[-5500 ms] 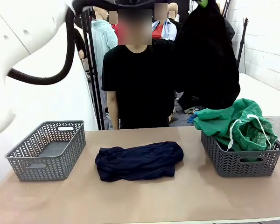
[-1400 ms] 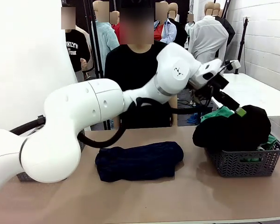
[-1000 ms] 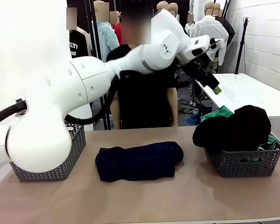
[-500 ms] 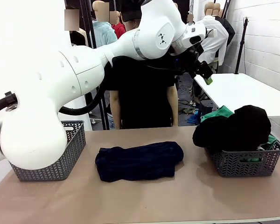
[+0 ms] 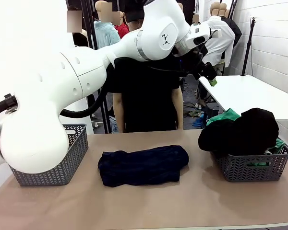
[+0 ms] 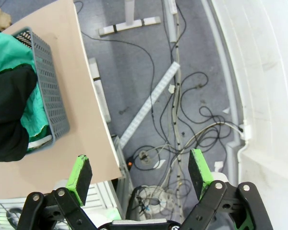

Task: Sort the tops and bottoms.
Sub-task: Lift clothes from the center of the table with your right hand.

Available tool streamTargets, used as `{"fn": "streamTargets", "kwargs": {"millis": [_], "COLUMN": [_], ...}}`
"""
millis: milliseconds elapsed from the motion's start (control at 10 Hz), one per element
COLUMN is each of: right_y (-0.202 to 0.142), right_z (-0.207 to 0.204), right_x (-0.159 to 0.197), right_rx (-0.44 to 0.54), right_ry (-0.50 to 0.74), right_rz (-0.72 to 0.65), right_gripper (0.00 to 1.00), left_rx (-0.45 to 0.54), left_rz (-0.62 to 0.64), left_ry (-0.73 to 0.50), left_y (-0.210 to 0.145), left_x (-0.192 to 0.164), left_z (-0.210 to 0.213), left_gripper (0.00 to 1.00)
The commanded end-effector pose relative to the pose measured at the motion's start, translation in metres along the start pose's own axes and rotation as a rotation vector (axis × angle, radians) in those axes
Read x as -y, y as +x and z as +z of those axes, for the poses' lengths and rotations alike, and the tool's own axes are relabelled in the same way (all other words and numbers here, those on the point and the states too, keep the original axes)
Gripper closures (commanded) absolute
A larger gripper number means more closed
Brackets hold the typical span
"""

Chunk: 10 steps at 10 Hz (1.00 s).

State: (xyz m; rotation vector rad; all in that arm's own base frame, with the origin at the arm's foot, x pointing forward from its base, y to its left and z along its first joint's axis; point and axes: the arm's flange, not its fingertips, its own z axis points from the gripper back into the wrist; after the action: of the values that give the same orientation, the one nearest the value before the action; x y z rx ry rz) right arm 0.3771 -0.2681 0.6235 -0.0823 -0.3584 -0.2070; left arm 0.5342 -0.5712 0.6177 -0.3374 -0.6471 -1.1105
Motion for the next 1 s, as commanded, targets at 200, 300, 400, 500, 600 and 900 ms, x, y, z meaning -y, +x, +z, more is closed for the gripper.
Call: {"fn": "streamTargets", "kwargs": {"millis": [200,300,400,500,600,900], "right_y": [-0.003,-0.003,-0.003,-0.003,-0.003,-0.003], "right_z": [-0.001,-0.001,-0.001,-0.001,-0.001,-0.001], "right_x": [-0.001,-0.001,-0.001,-0.001,-0.001,-0.001], "right_rx": [-0.007,-0.007,-0.007,-0.007,-0.007,-0.007], "right_ry": [-0.006,-0.006,-0.006,-0.006,-0.006,-0.006], "right_rz": [0.013,0.013,0.013,0.013,0.013,0.013], "right_gripper": [0.0,0.0,0.0,0.0,0.0,0.0], "left_rx": [0.009,0.024,0.012,-0.015,-0.049,-0.061], "left_rz": [-0.014,0.004,0.031,0.072,0.121,0.396], "left_ry": [0.125,0.261,0.427,0.611,0.72,0.867], "left_y": [-0.006,-0.018,-0.036,-0.06,-0.084,-0.191], "left_x": [-0.014,-0.031,-0.047,-0.057,-0.06,-0.08], "left_z": [0.027,0.064,0.104,0.149,0.179,0.242], "left_gripper": [0.0,0.0,0.0,0.0,0.0,0.0]}}
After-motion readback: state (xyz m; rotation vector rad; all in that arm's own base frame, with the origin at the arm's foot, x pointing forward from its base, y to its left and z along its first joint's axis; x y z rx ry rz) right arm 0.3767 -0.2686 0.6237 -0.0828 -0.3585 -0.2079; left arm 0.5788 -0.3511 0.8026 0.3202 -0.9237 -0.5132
